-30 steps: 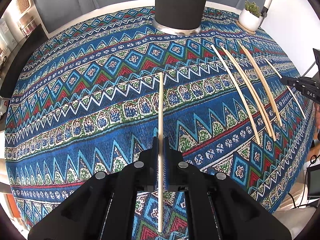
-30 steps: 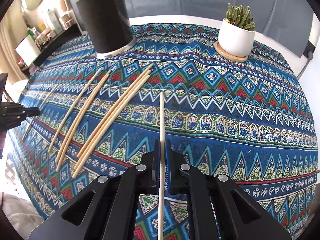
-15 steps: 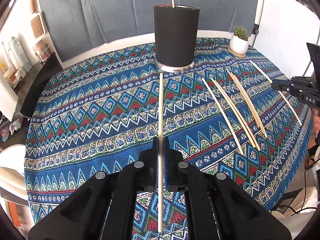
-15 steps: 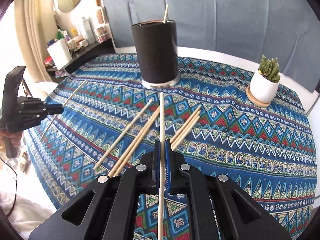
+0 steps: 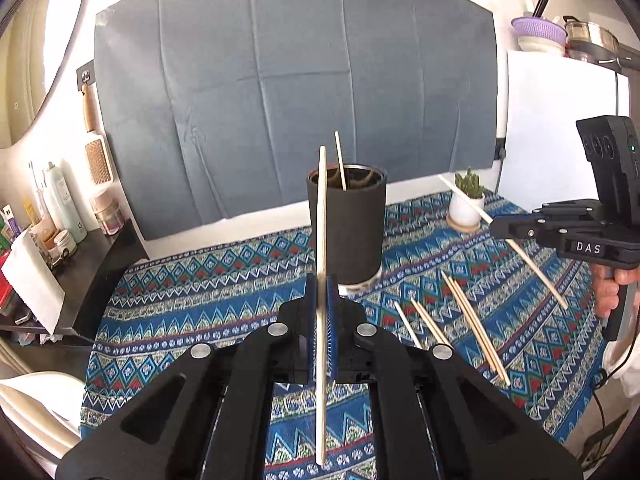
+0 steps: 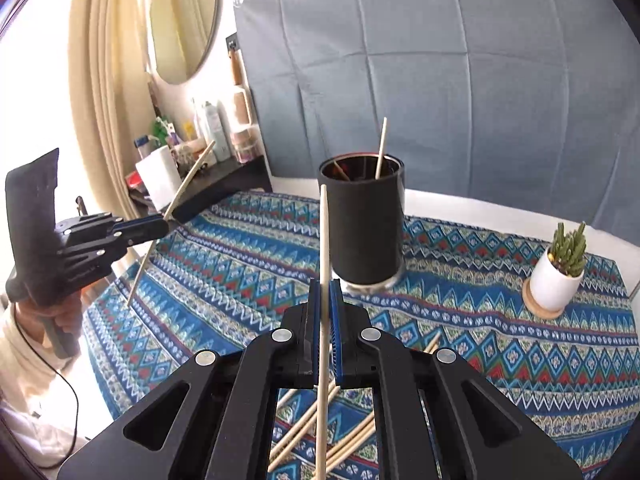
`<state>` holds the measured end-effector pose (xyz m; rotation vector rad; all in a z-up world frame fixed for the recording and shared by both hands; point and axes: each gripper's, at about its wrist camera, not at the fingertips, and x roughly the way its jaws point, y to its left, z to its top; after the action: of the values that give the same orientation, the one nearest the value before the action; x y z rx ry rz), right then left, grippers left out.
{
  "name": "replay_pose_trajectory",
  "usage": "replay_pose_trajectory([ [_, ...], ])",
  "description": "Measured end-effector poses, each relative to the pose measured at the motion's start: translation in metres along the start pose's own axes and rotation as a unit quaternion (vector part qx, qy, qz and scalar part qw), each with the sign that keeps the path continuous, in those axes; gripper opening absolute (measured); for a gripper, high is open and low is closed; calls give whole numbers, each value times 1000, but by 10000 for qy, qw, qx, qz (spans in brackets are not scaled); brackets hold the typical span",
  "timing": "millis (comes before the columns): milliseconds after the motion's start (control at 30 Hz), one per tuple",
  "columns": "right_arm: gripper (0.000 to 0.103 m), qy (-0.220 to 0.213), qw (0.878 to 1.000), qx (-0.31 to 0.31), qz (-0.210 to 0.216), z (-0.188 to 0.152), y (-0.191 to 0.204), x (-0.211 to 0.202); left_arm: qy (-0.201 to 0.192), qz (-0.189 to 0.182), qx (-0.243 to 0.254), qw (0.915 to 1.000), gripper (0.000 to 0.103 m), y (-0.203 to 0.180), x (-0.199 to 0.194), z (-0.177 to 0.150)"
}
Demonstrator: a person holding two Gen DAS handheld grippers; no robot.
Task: Organize utensils
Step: 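Lift the left tool's stick over the black cup while the right tool lifts its stick there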
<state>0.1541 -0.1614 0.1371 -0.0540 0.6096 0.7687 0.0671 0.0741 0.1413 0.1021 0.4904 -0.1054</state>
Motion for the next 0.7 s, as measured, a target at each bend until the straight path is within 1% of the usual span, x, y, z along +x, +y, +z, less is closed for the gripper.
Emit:
replay_pose_trajectory([
  [67,5,-197,9998,13,89,11,2,0,-115,-192,-177,9996,5,2,3,9],
  [133,5,-367,9992,-4,175,23,5,1,-230,-292,-263,9990,5,3,9,16],
  [233,5,-601,9978,-6,277,38,8,2,-469,-304,-344,9978,5,2,16,27],
  [333,5,-811,9961,-5,339,51,10,5,-633,-419,-496,9959,5,5,26,36],
  [500,5,-1160,9924,-60,402,70,13,13,-992,-418,-579,9925,5,6,39,50],
  [633,5,-1372,9895,0,446,81,10,23,-1177,-520,-699,9892,5,8,51,58],
  [700,5,-1471,9880,5,460,85,7,28,-1283,-506,-675,9881,5,8,56,62],
])
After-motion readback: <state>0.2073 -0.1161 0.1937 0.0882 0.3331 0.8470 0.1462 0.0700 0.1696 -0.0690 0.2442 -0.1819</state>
